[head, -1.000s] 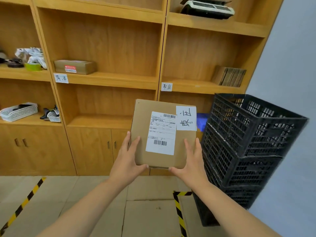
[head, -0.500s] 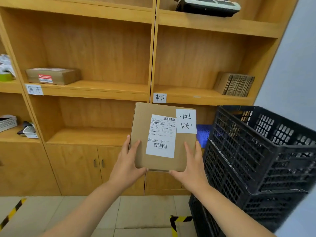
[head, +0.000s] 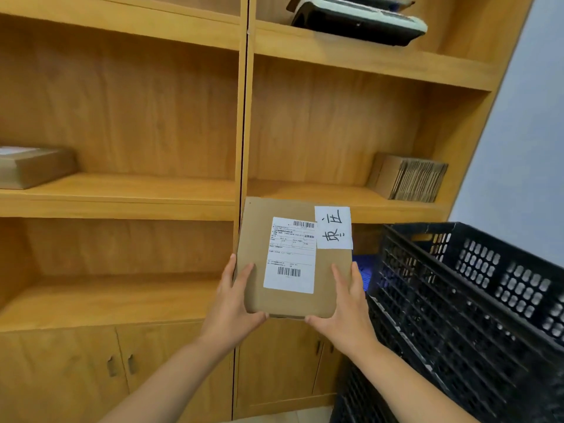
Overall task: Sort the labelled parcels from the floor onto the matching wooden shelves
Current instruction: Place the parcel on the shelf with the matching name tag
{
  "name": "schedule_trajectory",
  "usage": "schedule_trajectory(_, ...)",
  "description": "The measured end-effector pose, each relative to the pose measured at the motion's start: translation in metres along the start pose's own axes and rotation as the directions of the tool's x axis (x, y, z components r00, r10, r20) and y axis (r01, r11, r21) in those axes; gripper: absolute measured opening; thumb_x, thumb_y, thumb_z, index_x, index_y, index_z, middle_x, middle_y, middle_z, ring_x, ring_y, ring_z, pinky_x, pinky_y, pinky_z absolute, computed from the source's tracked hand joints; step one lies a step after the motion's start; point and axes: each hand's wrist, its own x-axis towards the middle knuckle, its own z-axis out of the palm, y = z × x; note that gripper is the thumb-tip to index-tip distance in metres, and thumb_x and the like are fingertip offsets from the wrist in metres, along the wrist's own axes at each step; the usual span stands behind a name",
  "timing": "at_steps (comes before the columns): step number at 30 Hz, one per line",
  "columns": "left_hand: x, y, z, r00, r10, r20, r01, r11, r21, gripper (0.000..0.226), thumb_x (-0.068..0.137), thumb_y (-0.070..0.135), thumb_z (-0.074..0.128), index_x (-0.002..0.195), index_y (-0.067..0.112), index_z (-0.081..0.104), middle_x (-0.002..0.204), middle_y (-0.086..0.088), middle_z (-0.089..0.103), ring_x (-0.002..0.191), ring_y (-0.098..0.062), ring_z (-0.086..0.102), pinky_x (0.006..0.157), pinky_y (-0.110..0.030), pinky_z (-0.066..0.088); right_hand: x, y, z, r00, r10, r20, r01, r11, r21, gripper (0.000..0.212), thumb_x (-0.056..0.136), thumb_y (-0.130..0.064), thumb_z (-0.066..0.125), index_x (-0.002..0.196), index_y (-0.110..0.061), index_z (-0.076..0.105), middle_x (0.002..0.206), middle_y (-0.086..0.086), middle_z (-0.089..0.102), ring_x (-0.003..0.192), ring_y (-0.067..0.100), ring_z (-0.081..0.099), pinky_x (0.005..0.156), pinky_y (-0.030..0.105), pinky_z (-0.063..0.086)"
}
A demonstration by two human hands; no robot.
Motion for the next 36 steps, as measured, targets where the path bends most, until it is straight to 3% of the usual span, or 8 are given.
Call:
schedule_trajectory(7,0.095,-0.033,0.017,1.0,0.024,0.011,-0.024,0.999,0.036,0.102,0.063,0.038,0.079,0.142,0.038,0.014,0.149,0.027,-0.013,0.14,-0.015,0.011,0.104,-0.042,0.039,0.087,0.013,0.031,0.998,0.041,-0.052,-0.041,0.999,-0.008,0.115,0.061,-0.056,0.074,0.142,-0.044,-0.008,0.149,-0.02,-0.025,0.143,0.028,0.007,0.115,0.051,0.02)
schedule_trajectory(13,0.147,-0.049,0.037,1.0,0.01,-0.004,-0.01,0.999,0.035,0.098,0.064,0.037,0.078,0.14,0.039,0.016,0.148,0.03,-0.011,0.14,-0.018,0.014,0.104,-0.043,0.04,0.148,0.032,0.046,0.999,0.014,-0.042,-0.014,1.0,-0.001,0.116,0.06,-0.055,0.075,0.14,-0.047,-0.01,0.149,-0.021,-0.025,0.143,0.026,0.005,0.116,0.05,0.018)
schedule_trajectory(22,0.223,-0.045,0.059,0.995,-0.034,-0.091,0.043,0.994,0.099,0.094,0.066,0.039,0.076,0.139,0.041,0.016,0.15,0.026,-0.013,0.14,-0.02,0.016,0.104,-0.042,0.04,0.252,0.06,0.051,0.995,-0.096,-0.029,0.098,0.994,0.051,0.114,0.058,-0.055,0.075,0.14,-0.047,-0.004,0.151,-0.019,-0.019,0.14,0.03,0.012,0.113,0.052,0.022)
schedule_trajectory(28,0.264,-0.036,0.065,0.988,-0.042,-0.147,0.062,0.989,0.138,0.082,0.072,0.037,0.074,0.138,0.04,0.025,0.153,0.022,-0.011,0.139,-0.017,0.018,0.103,-0.046,0.041,0.311,0.068,0.045,0.986,-0.163,-0.031,0.165,0.985,0.052,0.107,0.061,-0.059,0.07,0.141,-0.045,0.001,0.152,-0.021,-0.015,0.141,0.03,0.011,0.111,0.05,0.022)
schedule_trajectory(32,0.282,-0.033,0.064,0.982,0.024,-0.186,0.013,0.981,0.193,0.065,0.079,0.039,0.068,0.136,0.038,0.037,0.154,0.018,0.007,0.14,-0.012,0.013,0.108,-0.048,0.034,0.333,0.071,0.042,0.971,-0.228,-0.079,0.232,0.972,0.047,0.094,0.06,-0.069,0.056,0.141,-0.041,0.02,0.156,-0.012,-0.005,0.139,0.024,0.016,0.112,0.045,0.022)
schedule_trajectory(36,0.297,-0.027,0.062,0.949,0.158,-0.272,-0.038,0.916,0.399,0.048,0.084,0.042,0.058,0.13,0.034,0.048,0.145,0.01,0.039,0.141,-0.013,0.014,0.112,-0.049,0.021,0.353,0.068,0.036,0.953,-0.259,-0.154,0.269,0.962,0.044,0.077,0.062,-0.073,0.052,0.131,-0.039,0.045,0.153,-0.005,0.02,0.131,0.019,0.022,0.112,0.046,0.027)
